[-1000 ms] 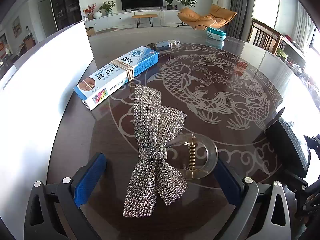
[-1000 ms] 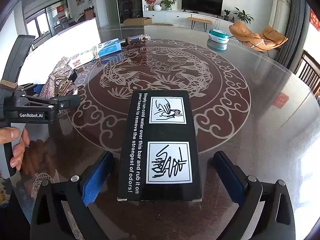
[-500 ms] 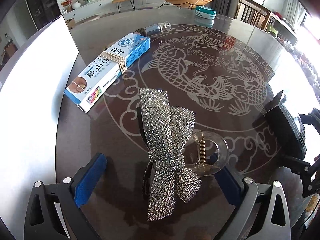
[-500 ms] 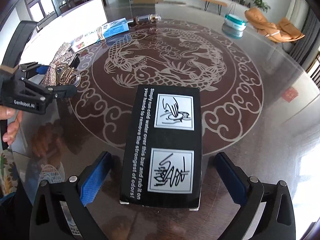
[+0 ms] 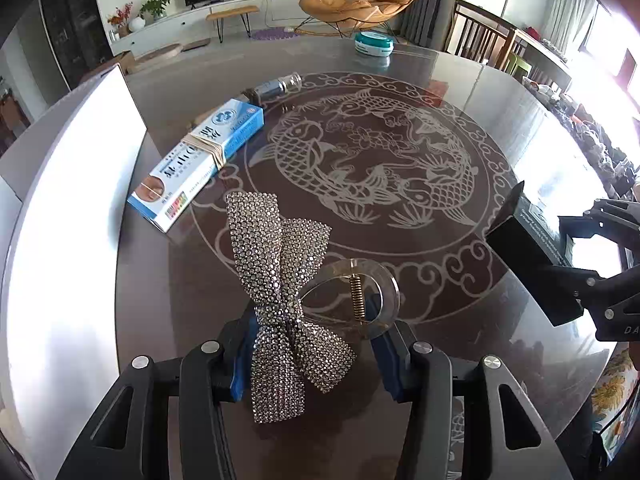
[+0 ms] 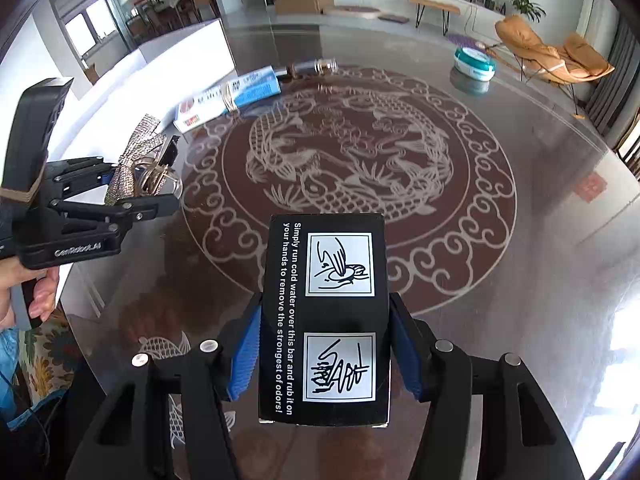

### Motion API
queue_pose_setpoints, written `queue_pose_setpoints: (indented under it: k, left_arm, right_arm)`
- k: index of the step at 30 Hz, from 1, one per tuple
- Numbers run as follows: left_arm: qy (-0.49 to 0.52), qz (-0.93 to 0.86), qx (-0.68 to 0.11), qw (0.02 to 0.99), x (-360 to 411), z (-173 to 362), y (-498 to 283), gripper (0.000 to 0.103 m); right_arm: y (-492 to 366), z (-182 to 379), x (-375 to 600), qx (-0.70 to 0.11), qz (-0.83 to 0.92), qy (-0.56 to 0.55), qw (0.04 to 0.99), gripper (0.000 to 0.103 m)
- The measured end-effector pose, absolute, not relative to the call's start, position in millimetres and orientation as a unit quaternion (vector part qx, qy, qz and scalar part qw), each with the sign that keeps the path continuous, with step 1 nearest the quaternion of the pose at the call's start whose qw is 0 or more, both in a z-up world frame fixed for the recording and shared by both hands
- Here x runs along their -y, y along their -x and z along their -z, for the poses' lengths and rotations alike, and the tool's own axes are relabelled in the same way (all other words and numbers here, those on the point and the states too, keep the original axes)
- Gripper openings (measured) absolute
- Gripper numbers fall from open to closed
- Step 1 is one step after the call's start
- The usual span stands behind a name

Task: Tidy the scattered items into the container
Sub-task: 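Carry bow and soap box into the white box and open both tools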

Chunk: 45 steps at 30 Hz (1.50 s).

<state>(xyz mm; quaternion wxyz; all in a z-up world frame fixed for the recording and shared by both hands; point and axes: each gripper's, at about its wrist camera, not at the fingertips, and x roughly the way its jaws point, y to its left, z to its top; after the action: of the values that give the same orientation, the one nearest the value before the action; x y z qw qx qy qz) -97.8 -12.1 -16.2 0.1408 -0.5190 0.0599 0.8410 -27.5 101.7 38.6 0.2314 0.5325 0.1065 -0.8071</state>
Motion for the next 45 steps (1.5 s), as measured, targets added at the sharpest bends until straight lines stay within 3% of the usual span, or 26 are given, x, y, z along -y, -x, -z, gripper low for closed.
queue_pose_setpoints:
  k: [8, 15, 20, 26, 35, 36, 37, 39, 40, 45]
  left_arm:
    - [0.468, -0.869, -0.041, 0.154, 40, -51, 82, 0.050]
    - [0.438, -0.896, -0.031, 0.062, 158, -109, 75, 0.050]
    - [0.454, -0.891, 0.000, -0.003, 243, -104, 52, 0.050]
    - [0.506, -0.862, 0.013, -0.035, 292, -58, 22, 0.050]
    - [0.561, -0.827, -0.004, -0.039, 293, -7, 5, 0.051]
    - [0.562, -0.826, -0.022, -0.047, 288, -5, 4, 0.054]
    - [0.560, -0.825, -0.041, -0.058, 283, -4, 2, 0.063]
    - [0.551, -0.830, -0.060, -0.072, 277, -6, -1, 0.081]
    - [0.543, -0.834, -0.061, -0.076, 275, -9, -3, 0.085]
    - [0.510, -0.854, -0.056, -0.085, 267, -28, -13, 0.086]
  right_arm:
    - [25, -93, -72, -0.095, 0.820, -0.504, 0.255, 0.059]
    - [21, -165, 27, -0.092, 0.822, -0.446, 0.342, 0.059]
    - [2, -193, 119, -0.087, 0.801, -0.417, 0.421, 0.059]
    - [-20, -177, 228, -0.128, 0.772, -0.403, 0.475, 0.059]
    - [-27, -88, 301, -0.189, 0.731, -0.459, 0.469, 0.061]
    - [-31, -84, 302, -0.193, 0.735, -0.455, 0.464, 0.066]
    - [-34, -82, 302, -0.190, 0.736, -0.453, 0.465, 0.082]
    - [-39, -82, 300, -0.175, 0.736, -0.450, 0.474, 0.092]
    - [-41, -85, 297, -0.176, 0.741, -0.445, 0.471, 0.092]
    - [-38, -108, 259, -0.155, 0.775, -0.402, 0.462, 0.092]
